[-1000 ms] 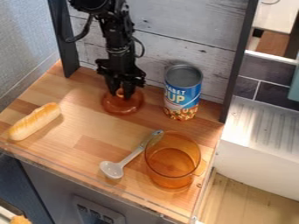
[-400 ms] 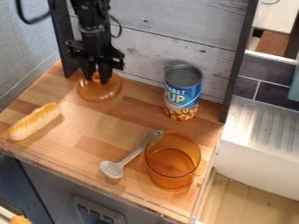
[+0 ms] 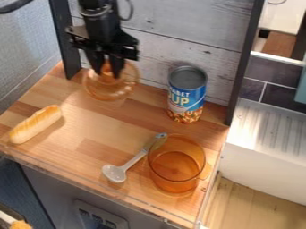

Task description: Moved the lid to the top of the pot

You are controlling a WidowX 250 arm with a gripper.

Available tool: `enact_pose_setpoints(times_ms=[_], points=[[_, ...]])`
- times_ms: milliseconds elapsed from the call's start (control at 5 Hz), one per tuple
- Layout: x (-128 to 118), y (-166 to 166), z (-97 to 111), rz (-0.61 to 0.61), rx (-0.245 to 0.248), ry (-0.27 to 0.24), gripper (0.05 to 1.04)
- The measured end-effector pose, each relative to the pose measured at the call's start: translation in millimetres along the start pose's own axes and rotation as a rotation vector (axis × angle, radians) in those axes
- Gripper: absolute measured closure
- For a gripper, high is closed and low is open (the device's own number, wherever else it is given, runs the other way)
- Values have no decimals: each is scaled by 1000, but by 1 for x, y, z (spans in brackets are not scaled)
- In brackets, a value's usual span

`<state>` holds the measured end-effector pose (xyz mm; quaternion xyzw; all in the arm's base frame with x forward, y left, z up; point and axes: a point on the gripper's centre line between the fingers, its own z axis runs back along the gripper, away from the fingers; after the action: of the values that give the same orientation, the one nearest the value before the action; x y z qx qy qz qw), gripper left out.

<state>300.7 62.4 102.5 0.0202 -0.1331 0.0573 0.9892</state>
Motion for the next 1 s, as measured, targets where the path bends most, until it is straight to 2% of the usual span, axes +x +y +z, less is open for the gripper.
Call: enact_pose_setpoints(times_ms=[200,600,800,1000], points=[[-13,-37,5,-79,-6,9,694],[-32,-86,-11,-250,-83,24,694],[-41,-104,-28,-331,-64,53,694],[-47,-105,-40,-354,-52,72,694]])
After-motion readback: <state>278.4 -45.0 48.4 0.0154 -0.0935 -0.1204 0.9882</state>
